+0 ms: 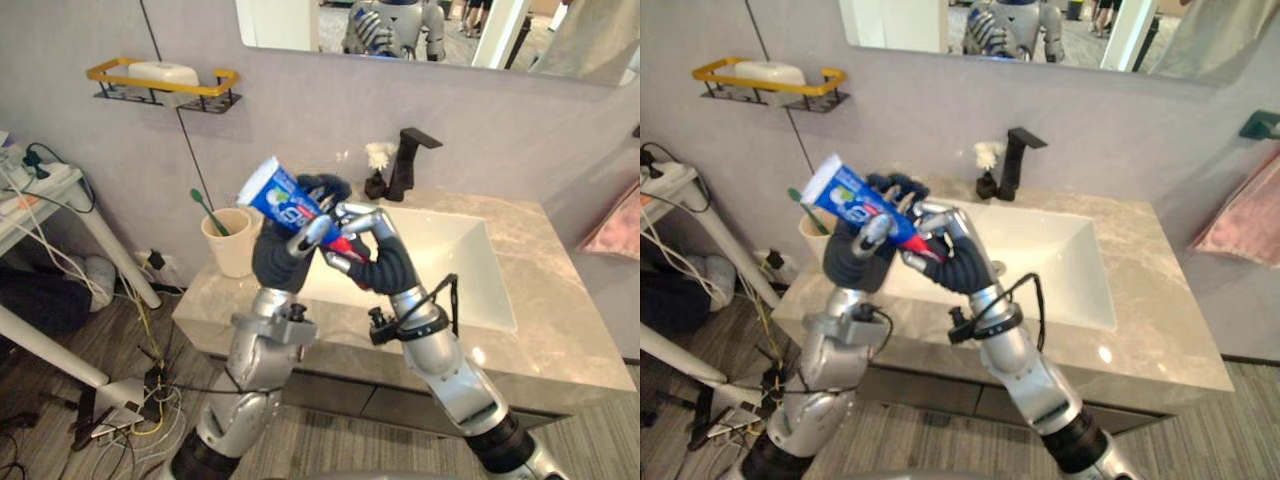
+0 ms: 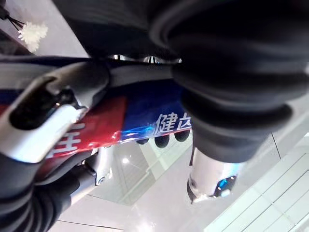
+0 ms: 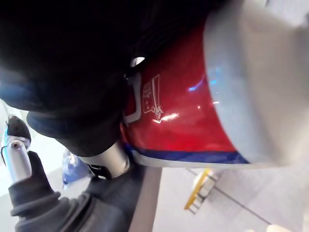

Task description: Organize washtable

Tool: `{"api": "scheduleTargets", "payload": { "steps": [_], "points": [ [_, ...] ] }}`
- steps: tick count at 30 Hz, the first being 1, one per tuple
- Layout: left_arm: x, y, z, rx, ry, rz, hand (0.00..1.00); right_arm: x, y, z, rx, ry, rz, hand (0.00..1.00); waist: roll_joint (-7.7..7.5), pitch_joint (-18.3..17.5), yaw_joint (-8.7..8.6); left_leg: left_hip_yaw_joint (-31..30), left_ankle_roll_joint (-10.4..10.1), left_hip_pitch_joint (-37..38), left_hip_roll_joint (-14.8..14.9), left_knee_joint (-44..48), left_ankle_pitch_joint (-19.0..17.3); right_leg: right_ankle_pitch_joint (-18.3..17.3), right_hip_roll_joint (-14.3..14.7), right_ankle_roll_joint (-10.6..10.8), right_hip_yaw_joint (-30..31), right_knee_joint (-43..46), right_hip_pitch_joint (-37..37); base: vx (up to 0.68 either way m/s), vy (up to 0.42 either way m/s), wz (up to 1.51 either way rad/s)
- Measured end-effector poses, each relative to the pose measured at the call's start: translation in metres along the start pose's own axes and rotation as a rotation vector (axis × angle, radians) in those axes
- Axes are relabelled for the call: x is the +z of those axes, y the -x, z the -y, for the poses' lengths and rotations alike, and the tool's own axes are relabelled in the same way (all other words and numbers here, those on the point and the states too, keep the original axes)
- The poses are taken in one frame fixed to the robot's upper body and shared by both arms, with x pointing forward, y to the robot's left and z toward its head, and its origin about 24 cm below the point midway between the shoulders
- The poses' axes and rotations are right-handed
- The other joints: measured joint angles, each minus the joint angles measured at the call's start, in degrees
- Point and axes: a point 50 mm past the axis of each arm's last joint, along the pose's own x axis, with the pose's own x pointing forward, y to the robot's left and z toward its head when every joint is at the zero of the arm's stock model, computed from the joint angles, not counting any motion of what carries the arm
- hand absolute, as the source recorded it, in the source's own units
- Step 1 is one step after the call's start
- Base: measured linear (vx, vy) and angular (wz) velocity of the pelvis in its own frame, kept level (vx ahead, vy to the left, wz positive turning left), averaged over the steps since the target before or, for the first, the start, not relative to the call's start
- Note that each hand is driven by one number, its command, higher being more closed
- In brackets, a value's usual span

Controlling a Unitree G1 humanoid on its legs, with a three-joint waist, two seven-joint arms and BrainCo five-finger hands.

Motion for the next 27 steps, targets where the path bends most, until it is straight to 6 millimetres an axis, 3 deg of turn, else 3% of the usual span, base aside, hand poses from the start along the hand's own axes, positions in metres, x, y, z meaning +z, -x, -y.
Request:
{"api": "scheduleTargets", "payload": {
  "steps": [14, 15, 27],
  "points": [
    [-0.0012, 0.0, -0.0028, 0.027, 0.013, -0.007, 1.0, -0.0039, 0.0022, -0.0065, 0.039, -0.007, -0.013, 1.0, -0.16, -0.4, -0.73, 0.27, 0.03, 0.06, 0.01, -0.07, 0.02, 0.03, -0.06, -0.01, 0.18, 0.12, -0.15, 0.0, 0.003, -0.01],
    [-0.0012, 0.0, -0.0029, 0.027, 0.013, -0.006, 1.0, -0.004, 0.0022, -0.0066, 0.039, -0.006, -0.014, 0.0, -0.17, -0.41, -1.08, 0.28, 0.03, 0.06, 0.01, -0.08, 0.02, 0.03, -0.06, -0.01, 0.19, 0.12, -0.15, 0.0, 0.0, 0.0],
    [-0.0004, -0.0064, -0.0036, 0.029, -0.005, 0.006, 1.0, -0.0077, 0.0011, 0.0, -0.024, 0.005, -0.029, 0.0, -0.17, -0.41, -1.53, 1.79, 0.03, 0.7, 0.14, -0.26, 0.0, 0.42, -0.04, -0.1, 1.82, 0.13, -0.48, -0.02, 0.014, -0.06]
  ]
}}
